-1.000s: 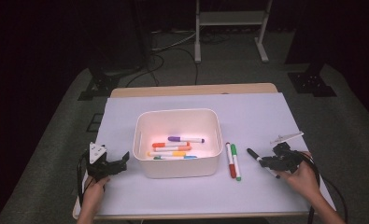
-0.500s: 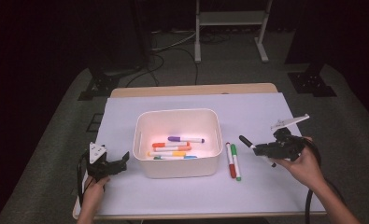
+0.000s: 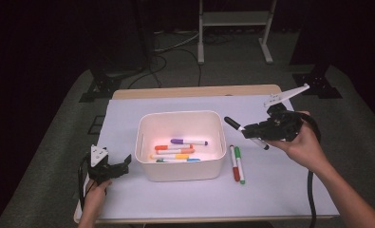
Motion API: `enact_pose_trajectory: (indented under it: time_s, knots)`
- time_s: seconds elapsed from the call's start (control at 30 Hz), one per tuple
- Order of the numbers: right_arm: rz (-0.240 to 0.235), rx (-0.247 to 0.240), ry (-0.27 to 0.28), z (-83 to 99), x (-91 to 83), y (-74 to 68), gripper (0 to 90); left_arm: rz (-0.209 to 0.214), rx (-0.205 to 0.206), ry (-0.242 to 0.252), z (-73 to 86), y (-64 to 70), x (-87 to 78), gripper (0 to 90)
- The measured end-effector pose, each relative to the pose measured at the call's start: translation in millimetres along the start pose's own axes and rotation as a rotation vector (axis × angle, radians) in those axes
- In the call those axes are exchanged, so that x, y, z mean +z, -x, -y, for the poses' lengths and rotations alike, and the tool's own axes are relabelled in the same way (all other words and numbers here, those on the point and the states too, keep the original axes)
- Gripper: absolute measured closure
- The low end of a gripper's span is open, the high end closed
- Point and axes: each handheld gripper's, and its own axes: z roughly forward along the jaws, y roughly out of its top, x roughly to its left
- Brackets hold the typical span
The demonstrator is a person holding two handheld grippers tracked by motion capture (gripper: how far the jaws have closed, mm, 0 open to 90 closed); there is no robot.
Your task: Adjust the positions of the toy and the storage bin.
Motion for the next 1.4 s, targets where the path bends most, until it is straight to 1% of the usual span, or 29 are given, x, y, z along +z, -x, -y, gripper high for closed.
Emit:
enact_pose_trajectory:
  time_s: [0.03,0.07,0.1,0.23,0.4,0.43,0.47,0.5,0.53,0.63,0.7,0.9,0.93,0.97,1.1,1.13,1.17,1.2,1.23,1.27,1.3,1.4]
  knots:
    - [-0.007,-0.01,0.001,-5.7,0.5,-3.1,75.9,0.0,0.0,-0.001,0.0,-0.1,0.0,0.0]
    - [-0.007,-0.01,0.001,-5.7,0.5,-3.1,75.9,0.0,0.0,-0.001,0.0,-0.1,0.0,0.0]
    - [-0.021,-0.03,0.001,-16.3,2.2,-8.8,75.9,0.001,-0.001,0.002,0.0,0.1,0.1,0.0]
    - [-0.05,-0.067,-0.006,-33.9,10.4,-20.6,75.9,0.002,-0.002,-0.001,-0.1,0.0,-0.1,0.0]
    - [-0.097,-0.111,-0.014,-49.5,27.2,-34.8,75.9,0.003,0.001,-0.002,-0.1,-0.2,-0.3,0.0]
    - [-0.108,-0.117,-0.017,-52.0,31.2,-37.4,75.9,0.003,0.001,-0.002,-0.1,-0.2,-0.4,0.0]
    - [-0.108,-0.117,-0.017,-52.0,31.2,-37.4,75.9,0.003,0.001,-0.002,-0.1,-0.2,-0.4,0.0]
    - [-0.117,-0.124,-0.022,-54.3,35.5,-39.8,75.9,0.003,0.0,-0.002,-0.1,-0.2,-0.3,0.0]
    - [-0.129,-0.14,-0.029,-58.3,44.2,-44.1,75.8,0.004,-0.001,-0.002,-0.1,-0.4,-0.2,0.0]
    - [-0.153,-0.154,-0.037,-64.0,56.6,-49.4,75.9,0.004,-0.002,-0.002,-0.1,-0.3,-0.2,0.0]
    - [-0.172,-0.163,-0.039,-67.5,64.3,-52.0,75.8,0.004,-0.002,-0.001,-0.1,-0.4,-0.2,0.0]
    - [-0.203,-0.192,-0.06,-74.0,85.9,-59.5,75.8,0.005,0.0,-0.001,-0.1,-0.3,-0.3,0.0]
    - [-0.211,-0.187,-0.062,-74.6,89.4,-61.1,75.8,0.005,0.0,-0.001,-0.1,-0.3,-0.2,0.0]
    - [-0.217,-0.195,-0.063,-75.1,93.0,-61.6,75.8,0.005,0.0,-0.001,-0.1,-0.2,-0.3,0.0]
    - [-0.234,-0.198,-0.081,-76.6,106.5,-65.4,75.8,0.005,0.0,-0.001,-0.1,-0.3,-0.2,0.0]
    - [-0.234,-0.198,-0.081,-76.6,106.5,-65.4,75.8,0.005,0.0,-0.001,-0.1,-0.3,-0.2,0.0]
    - [-0.242,-0.206,-0.089,-77.2,113.1,-66.9,75.8,0.006,-0.001,-0.001,-0.1,-0.3,-0.3,0.0]
    - [-0.248,-0.204,-0.09,-77.5,116.2,-67.9,75.8,0.006,0.001,-0.002,-0.1,-0.4,-0.3,0.0]
    - [-0.248,-0.204,-0.09,-77.5,116.2,-67.9,75.8,0.006,0.001,-0.002,-0.1,-0.4,-0.3,0.0]
    - [-0.256,-0.21,-0.098,-78.0,122.6,-69.1,75.8,0.007,-0.001,-0.002,-0.1,-0.4,-0.3,0.0]
    - [-0.256,-0.21,-0.098,-78.0,122.6,-69.1,75.8,0.007,-0.001,-0.002,-0.1,-0.4,-0.3,0.0]
    - [-0.27,-0.216,-0.115,-77.6,135.8,-71.3,75.8,0.007,-0.001,0.0,0.0,-0.5,-0.4,0.0]
